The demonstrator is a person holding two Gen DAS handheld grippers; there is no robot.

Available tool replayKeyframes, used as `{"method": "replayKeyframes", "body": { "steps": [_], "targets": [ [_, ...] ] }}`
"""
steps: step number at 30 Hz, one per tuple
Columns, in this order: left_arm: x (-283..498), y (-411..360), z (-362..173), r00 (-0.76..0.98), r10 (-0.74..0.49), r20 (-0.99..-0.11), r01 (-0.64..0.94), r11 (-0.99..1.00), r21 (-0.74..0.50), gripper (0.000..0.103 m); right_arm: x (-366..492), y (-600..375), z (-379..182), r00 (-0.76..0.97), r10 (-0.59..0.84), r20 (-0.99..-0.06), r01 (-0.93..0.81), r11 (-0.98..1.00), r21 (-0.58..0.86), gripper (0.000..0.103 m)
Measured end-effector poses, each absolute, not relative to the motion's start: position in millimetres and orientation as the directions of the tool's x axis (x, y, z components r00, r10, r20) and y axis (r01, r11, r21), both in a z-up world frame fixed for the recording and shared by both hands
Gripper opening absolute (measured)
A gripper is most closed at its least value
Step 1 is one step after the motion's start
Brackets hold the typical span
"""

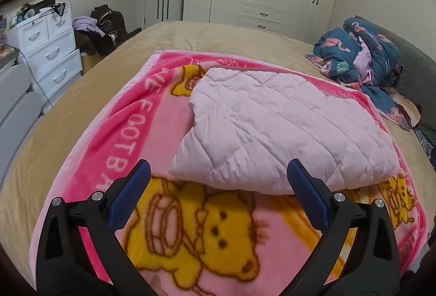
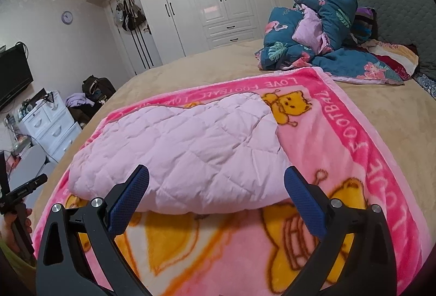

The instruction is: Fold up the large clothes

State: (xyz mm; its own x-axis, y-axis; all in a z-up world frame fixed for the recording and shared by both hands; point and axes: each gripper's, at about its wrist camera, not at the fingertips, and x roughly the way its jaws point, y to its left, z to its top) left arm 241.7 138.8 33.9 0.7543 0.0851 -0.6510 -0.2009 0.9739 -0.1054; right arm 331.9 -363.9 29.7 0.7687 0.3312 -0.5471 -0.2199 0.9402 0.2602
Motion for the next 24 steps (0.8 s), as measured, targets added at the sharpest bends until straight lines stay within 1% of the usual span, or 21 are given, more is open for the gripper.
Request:
{"method": "replayKeyframes", "body": {
  "steps": [6, 10, 14, 17, 20, 24],
  "targets": [
    [226, 133, 27, 0.739, 0.091, -0.667, -0.203, 0.975, -0.091, 0.094, 313, -364, 29, 0.77, 0.333, -0.545, -0.219, 0.939, 0.264, 0.099],
    [217, 135, 16, 0.723, 0.082, -0.686, -0.211, 0.972, -0.107, 0.094, 304, -366, 21, 0.762, 0.335, -0.555, -0.207, 0.937, 0.281, 0.099],
    [212, 140, -1, 0.701, 0.069, -0.71, -0.235, 0.962, -0.138, 0.094, 298, -369, 5, 0.744, 0.325, -0.584, -0.176, 0.938, 0.298, 0.099],
    [214, 143, -15, 0.679, 0.092, -0.728, -0.268, 0.955, -0.13, 0.094, 301, -373, -10, 0.717, 0.333, -0.612, -0.132, 0.928, 0.35, 0.099],
    [217, 150, -28, 0.664, 0.059, -0.746, -0.29, 0.939, -0.184, 0.094, 307, -378, -27, 0.696, 0.331, -0.637, -0.06, 0.912, 0.407, 0.099],
    [225, 159, -40, 0.646, 0.013, -0.763, -0.311, 0.917, -0.248, 0.094, 316, -384, -44, 0.686, 0.309, -0.659, 0.012, 0.9, 0.435, 0.099]
  ]
}}
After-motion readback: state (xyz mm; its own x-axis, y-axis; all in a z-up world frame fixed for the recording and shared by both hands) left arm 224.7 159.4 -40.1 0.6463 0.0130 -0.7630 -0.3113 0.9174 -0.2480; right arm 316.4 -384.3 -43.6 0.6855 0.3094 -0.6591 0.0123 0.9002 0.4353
